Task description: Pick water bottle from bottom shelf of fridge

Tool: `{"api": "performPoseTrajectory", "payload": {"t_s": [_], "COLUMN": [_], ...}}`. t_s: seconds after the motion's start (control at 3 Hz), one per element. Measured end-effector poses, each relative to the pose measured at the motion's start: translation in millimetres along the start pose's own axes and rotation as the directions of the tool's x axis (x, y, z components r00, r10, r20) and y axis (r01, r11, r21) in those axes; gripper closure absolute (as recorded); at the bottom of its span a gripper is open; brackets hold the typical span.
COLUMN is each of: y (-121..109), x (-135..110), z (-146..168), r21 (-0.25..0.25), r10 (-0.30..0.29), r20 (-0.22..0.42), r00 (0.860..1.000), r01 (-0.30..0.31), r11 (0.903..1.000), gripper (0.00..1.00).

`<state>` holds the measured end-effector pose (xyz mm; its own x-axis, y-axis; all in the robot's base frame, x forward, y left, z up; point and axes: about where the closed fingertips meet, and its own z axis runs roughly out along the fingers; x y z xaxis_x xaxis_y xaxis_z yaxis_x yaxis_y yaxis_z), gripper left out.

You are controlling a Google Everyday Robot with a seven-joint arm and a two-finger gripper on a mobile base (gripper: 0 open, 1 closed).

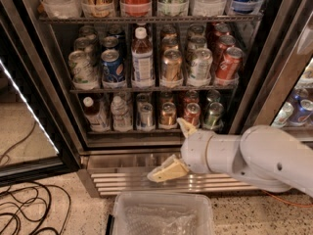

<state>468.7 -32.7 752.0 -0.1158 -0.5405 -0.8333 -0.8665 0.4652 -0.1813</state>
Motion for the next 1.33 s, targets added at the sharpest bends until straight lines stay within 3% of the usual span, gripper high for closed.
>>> {"api": "performPoseTrajectory", "payload": {"t_s": [0.33,0.67,1.0,1.33], "y": [14,24,47,70], "x": [16,39,19,-5], "z": [23,39,73,109], "r21": [0.061,0.141,0.174,0.205], "r10": [0.059,0.067,-0.003,-0.072], "r20": [0.081,0.146,0.231,0.309], "r00": [0.995,0.987,0.973,0.948], "r01": [-0.064,-0.087,-0.038,0.008], "r11": [0.9961,0.9862,0.9840,0.9788], "gripper": [0.00,0.00,0.00,0.00]}}
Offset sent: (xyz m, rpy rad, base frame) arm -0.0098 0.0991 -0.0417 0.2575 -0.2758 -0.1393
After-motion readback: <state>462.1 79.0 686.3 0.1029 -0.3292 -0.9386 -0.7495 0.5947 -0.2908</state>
